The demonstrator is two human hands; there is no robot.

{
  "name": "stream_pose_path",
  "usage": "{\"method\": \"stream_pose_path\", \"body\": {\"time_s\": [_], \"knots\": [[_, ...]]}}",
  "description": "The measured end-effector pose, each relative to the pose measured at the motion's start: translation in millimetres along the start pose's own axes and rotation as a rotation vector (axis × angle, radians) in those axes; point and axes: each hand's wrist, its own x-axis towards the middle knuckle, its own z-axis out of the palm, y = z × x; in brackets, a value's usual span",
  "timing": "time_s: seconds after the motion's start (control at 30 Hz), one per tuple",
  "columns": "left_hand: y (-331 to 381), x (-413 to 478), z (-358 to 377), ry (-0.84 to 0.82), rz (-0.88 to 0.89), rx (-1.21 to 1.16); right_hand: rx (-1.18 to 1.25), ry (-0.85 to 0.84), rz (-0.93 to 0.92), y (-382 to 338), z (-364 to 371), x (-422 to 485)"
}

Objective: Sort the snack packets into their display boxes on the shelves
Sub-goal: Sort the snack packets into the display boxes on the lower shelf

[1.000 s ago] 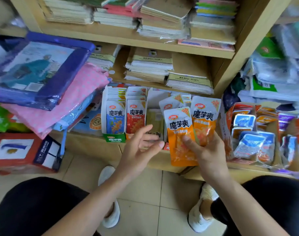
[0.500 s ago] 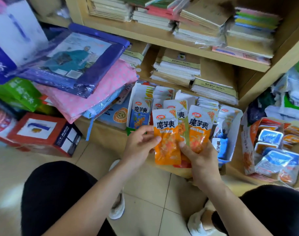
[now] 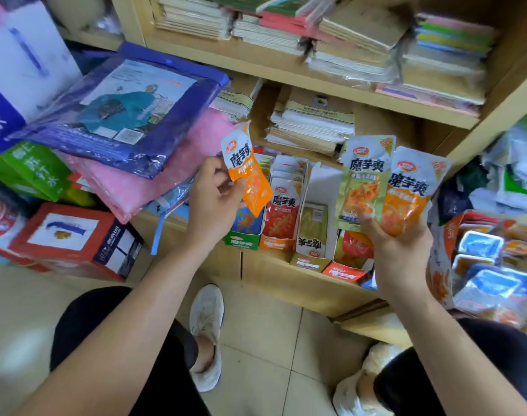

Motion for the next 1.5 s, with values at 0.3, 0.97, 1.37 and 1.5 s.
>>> {"method": "stream_pose_path", "body": {"time_s": [0.3, 0.97, 1.37, 1.5], "knots": [[-30.7, -14.4, 54.2, -0.024, 0.126, 0.754, -0.077, 0.015, 0.003, 10.5, -10.4, -2.2], [-23.9, 56.8, 84.5, -0.372, 0.514, 1.277, 0.048, -0.069, 0.136, 24.2, 1.4, 1.9], [11.2, 49.1, 42.2, -0.525, 0.423, 0.748, 0.039, -0.09, 0.136, 31.2, 0.5, 2.9], [16.5, 37.1, 24.0, -0.489, 0.388, 0.685, 0.047, -0.087, 0.14, 31.7, 1.8, 3.3]]}}
